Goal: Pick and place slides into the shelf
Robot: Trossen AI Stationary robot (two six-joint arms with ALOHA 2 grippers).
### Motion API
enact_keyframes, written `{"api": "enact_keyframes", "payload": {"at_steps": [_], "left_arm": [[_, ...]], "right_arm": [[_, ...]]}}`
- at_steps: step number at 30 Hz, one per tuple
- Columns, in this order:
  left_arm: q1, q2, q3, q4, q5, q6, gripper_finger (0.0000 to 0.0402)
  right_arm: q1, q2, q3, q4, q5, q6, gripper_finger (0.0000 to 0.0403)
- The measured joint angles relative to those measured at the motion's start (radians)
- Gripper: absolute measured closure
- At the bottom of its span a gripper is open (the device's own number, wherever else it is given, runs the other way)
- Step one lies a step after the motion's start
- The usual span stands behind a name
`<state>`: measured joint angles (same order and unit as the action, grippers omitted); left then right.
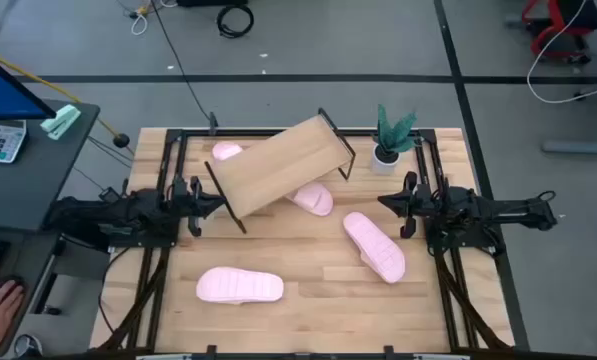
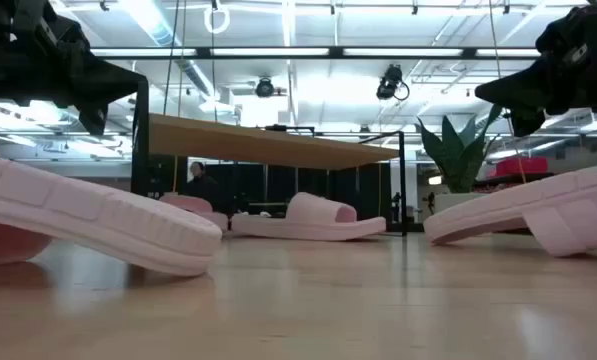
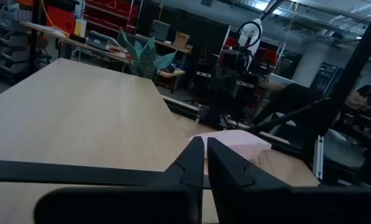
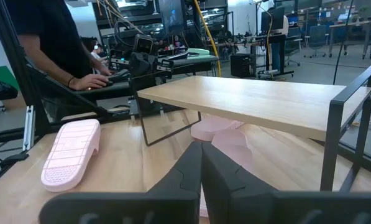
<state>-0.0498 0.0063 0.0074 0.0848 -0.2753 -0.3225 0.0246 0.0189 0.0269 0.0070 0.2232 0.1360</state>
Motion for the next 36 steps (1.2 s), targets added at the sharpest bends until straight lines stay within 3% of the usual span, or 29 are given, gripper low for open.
{"api": "enact_keyframes", "payload": {"at_steps": [36], "left_arm": [[0.0,0.0,0.0,0.0,0.0,0.0,0.0373]], "right_arm": [[0.0,0.0,0.0,0.0,0.0,0.0,0.0389]]}}
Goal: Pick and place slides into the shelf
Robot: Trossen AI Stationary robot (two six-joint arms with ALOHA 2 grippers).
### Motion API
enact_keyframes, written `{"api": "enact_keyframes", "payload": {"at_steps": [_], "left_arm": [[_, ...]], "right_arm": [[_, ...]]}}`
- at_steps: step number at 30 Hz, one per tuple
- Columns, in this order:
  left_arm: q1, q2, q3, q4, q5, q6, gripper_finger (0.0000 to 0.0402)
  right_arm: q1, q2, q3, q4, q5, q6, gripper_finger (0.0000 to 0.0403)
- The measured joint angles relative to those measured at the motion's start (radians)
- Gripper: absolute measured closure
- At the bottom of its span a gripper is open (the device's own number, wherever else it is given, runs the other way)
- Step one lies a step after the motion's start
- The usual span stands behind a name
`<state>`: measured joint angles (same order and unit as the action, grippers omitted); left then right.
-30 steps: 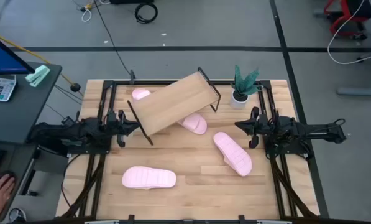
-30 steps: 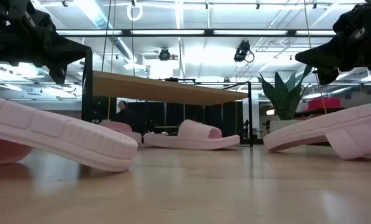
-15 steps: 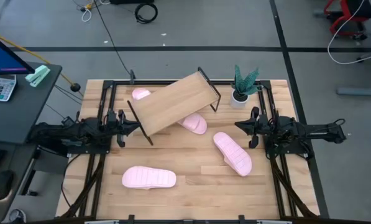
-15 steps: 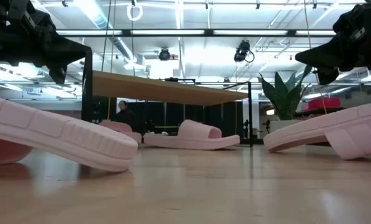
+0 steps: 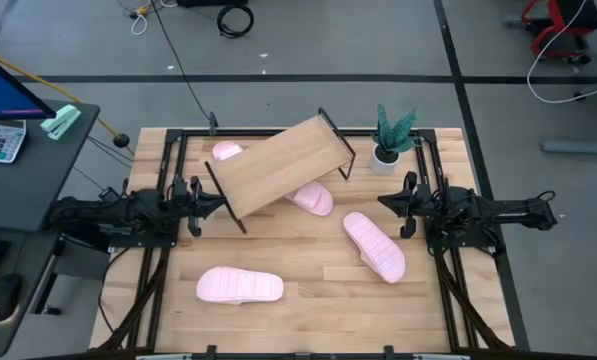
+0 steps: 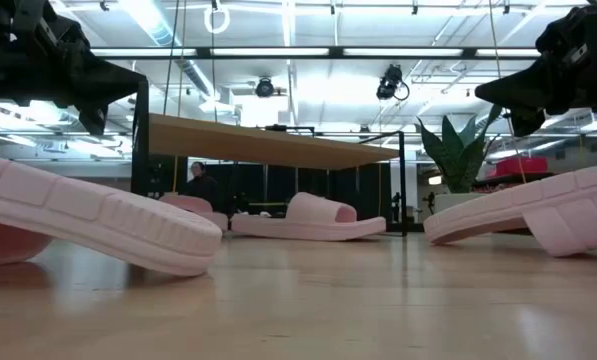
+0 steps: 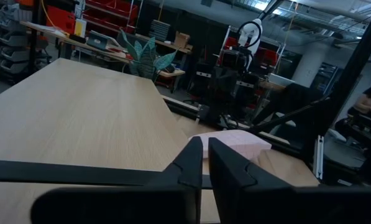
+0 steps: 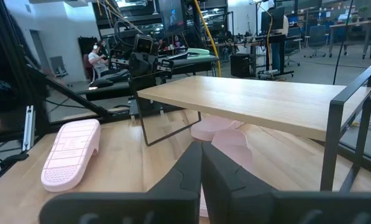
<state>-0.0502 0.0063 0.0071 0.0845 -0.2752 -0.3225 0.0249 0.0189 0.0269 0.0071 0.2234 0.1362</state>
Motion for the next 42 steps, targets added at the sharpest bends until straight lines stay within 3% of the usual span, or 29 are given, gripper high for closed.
{"api": "enact_keyframes", "payload": {"at_steps": [42], "left_arm": [[0.0,0.0,0.0,0.0,0.0,0.0,0.0367]], "right_arm": [[0.0,0.0,0.0,0.0,0.0,0.0,0.0389]]}}
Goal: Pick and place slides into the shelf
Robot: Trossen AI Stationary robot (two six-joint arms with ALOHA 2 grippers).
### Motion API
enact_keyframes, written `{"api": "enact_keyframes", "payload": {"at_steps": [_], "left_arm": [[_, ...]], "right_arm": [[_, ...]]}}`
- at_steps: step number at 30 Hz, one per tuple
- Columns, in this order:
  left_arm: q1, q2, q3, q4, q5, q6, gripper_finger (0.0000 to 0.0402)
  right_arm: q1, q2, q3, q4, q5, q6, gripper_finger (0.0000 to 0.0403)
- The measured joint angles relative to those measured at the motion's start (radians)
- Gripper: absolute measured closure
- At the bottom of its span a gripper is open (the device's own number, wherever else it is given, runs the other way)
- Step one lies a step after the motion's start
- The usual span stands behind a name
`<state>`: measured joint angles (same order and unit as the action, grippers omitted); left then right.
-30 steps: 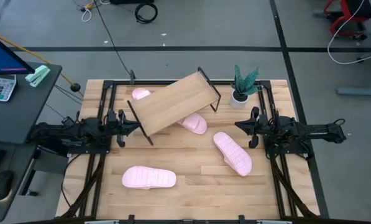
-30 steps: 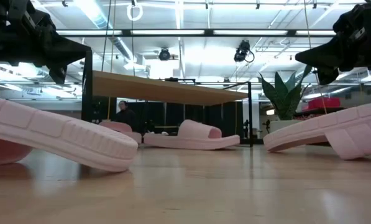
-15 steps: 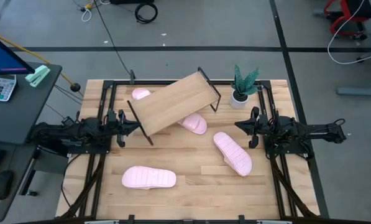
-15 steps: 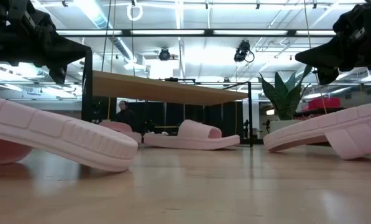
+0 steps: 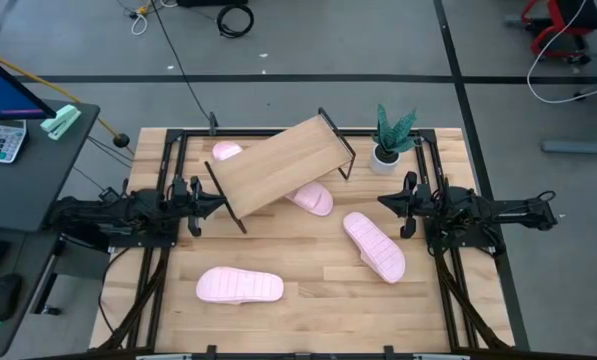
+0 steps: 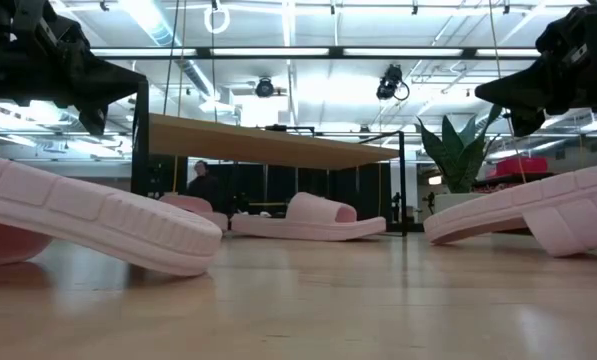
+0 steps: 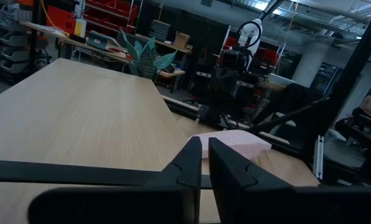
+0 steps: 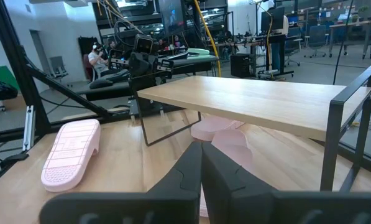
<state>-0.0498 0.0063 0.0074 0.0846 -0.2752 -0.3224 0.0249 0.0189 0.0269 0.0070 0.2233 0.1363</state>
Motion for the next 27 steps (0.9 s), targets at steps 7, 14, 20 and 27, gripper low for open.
{"api": "enact_keyframes", "payload": {"at_steps": [7,14,20,27], "left_arm": [[0.0,0.0,0.0,0.0,0.0,0.0,0.0378],[0.0,0.0,0.0,0.0,0.0,0.0,0.037],[0.0,0.0,0.0,0.0,0.0,0.0,0.0367],[0.0,0.0,0.0,0.0,0.0,0.0,0.0378]], "right_arm": [[0.0,0.0,0.0,0.0,0.0,0.0,0.0389],[0.0,0.0,0.0,0.0,0.0,0.0,0.0389],[0.0,0.0,0.0,0.0,0.0,0.0,0.0389],[0.0,0.0,0.0,0.0,0.0,0.0,0.0389]]}}
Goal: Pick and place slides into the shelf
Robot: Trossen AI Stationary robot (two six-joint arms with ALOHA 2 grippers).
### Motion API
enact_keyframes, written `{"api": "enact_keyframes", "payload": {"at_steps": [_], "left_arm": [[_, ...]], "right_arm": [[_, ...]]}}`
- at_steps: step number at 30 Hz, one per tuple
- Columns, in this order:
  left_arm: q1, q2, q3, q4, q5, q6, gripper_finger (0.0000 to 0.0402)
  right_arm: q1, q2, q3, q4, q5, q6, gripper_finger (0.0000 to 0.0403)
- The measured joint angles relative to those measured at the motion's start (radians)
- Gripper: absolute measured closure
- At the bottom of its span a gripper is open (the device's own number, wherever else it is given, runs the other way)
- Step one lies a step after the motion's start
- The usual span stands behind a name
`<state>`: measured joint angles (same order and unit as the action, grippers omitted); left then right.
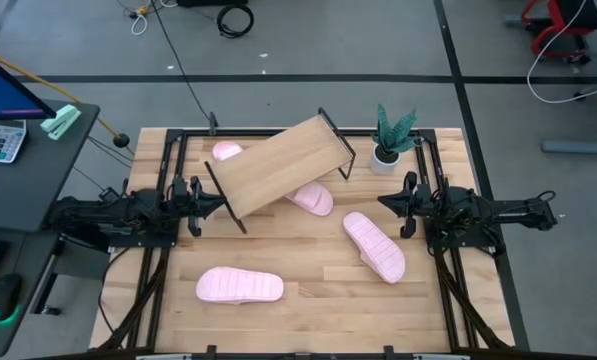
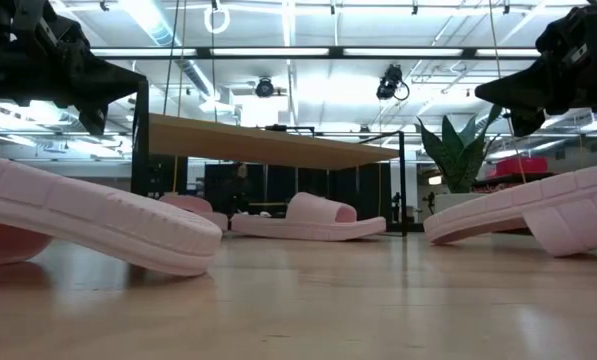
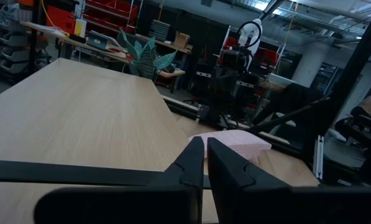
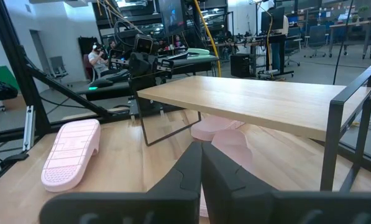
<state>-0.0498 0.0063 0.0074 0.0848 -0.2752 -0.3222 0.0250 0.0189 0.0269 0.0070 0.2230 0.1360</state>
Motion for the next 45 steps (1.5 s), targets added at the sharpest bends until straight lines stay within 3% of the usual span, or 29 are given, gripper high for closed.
{"api": "enact_keyframes", "payload": {"at_steps": [16,26,32,41,45], "left_arm": [[0.001,0.0,0.0,0.036,0.0,0.019,0.0368],[0.001,0.0,0.0,0.036,0.0,0.019,0.0382],[0.001,0.0,0.0,0.035,0.0,0.008,0.038],[0.001,0.0,0.0,0.033,-0.079,-0.385,0.0368],[0.001,0.0,0.0,0.033,-0.08,-0.405,0.037]], "right_arm": [[0.0,0.0,0.0,0.0,0.0,0.0,0.0389],[0.0,0.0,0.0,0.002,0.001,0.0,0.0389],[-0.003,0.0,0.0,0.006,0.002,0.195,0.0389],[-0.003,0.0,0.038,0.039,0.004,0.661,0.0389],[-0.003,0.009,0.095,0.043,0.014,0.757,0.0389]]}}
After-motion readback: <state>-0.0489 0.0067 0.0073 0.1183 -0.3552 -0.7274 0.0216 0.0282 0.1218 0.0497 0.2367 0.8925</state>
